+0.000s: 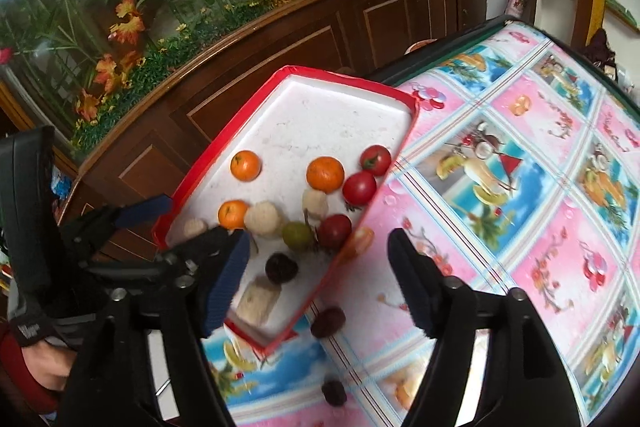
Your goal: Organize fruits
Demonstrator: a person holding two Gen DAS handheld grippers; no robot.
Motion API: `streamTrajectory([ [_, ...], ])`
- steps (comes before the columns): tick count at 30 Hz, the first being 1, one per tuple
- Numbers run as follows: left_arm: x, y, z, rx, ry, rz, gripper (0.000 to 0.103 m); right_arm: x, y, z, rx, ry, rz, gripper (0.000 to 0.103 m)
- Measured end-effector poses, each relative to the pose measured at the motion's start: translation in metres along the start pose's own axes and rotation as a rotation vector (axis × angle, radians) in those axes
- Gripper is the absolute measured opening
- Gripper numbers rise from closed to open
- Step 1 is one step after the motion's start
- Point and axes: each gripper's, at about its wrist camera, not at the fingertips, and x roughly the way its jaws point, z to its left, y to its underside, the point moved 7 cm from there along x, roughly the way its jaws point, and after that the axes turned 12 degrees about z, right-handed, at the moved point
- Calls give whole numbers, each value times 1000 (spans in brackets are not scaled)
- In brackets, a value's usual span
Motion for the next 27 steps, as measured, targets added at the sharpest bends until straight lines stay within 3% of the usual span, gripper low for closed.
streamTrajectory([
  [5,-36,7,20,-42,-191,-94,85,-25,20,2,-17,-15,-51,87],
  [9,-44,11,21,-59,-96,-52,85,-33,35,7,-12,-36,-55,103],
  [17,-50,38,-3,-49,-53,8,85,-44,64,15,-52,40,-44,103],
  [27,-63,48,-16,-88,-49,-26,85,-68,80,21,-113,97,-55,103],
])
